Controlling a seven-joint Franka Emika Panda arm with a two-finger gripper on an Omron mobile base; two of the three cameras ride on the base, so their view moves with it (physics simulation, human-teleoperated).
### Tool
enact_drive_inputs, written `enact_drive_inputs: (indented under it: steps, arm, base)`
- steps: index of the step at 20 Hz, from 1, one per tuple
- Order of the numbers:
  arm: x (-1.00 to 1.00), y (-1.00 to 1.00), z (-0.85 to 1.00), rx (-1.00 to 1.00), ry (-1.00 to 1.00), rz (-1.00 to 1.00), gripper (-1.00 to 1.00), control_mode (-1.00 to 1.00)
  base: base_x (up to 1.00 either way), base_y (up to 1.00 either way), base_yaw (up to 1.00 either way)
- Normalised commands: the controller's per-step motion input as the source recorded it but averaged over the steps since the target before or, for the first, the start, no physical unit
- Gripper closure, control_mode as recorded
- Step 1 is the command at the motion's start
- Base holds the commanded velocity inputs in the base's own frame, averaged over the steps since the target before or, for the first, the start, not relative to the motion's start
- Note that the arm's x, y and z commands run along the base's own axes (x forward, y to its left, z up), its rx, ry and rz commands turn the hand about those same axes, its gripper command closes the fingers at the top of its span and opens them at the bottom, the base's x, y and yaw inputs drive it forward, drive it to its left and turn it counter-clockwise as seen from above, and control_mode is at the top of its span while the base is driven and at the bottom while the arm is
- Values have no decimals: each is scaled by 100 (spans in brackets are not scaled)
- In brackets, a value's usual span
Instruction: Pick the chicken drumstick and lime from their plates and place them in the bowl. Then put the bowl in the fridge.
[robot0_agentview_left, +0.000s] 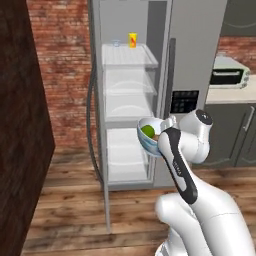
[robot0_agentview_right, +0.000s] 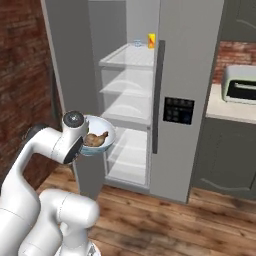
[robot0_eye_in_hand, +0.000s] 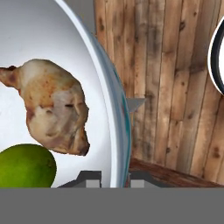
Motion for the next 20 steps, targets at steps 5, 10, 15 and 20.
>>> enact_drive_inputs:
  steps: [5, 10, 15, 20]
  arm:
    - [0, 0, 0, 0, 0, 0, 100, 100]
    - [0, 0, 0, 0, 0, 0, 100, 100]
    - [0, 0, 0, 0, 0, 0, 100, 100]
    - [0, 0, 0, 0, 0, 0, 100, 100]
  base:
    - [71, -30, -1]
    - [65, -2, 12]
    - [51, -24, 14]
    - [47, -25, 1]
